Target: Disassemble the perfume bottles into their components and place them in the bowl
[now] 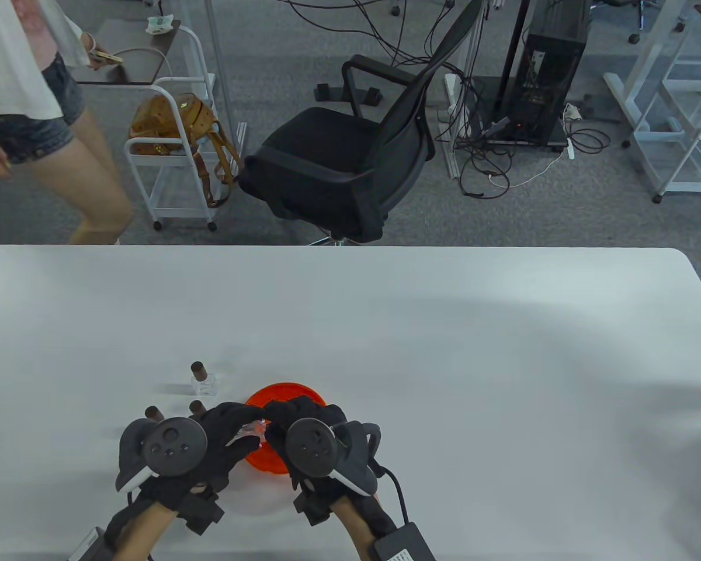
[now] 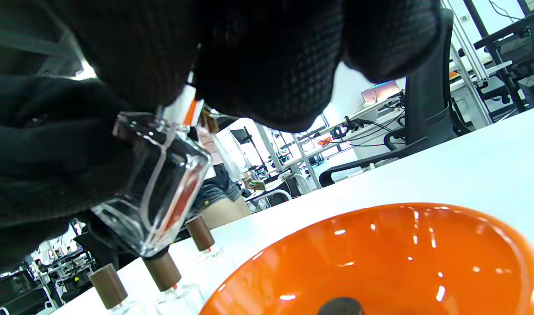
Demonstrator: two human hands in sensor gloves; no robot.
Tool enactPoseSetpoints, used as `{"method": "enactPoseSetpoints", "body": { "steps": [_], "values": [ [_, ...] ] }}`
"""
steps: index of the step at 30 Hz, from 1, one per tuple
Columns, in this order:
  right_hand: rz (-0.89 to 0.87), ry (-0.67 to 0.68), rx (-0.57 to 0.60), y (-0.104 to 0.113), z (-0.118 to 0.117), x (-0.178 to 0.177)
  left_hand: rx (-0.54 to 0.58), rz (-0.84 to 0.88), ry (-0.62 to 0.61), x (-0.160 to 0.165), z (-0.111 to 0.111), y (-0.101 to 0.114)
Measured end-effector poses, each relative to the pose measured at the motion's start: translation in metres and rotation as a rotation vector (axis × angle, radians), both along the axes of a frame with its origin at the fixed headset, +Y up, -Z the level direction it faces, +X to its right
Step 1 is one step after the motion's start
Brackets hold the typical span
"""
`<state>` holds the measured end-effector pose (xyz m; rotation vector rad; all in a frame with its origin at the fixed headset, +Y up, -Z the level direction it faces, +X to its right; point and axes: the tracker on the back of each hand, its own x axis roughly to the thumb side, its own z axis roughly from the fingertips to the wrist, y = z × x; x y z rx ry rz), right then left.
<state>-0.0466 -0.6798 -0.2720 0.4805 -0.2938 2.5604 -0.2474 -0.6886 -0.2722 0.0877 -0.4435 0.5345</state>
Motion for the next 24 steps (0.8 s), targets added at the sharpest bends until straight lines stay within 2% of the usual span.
{"method": "enactPoseSetpoints", "body": {
  "steps": [24],
  "values": [
    [0.053, 0.01, 0.029, -0.0014, 0.001, -0.0004, 0.0, -0.023, -0.014, 0.0028, 0.0011, -0.0006]
  ]
}}
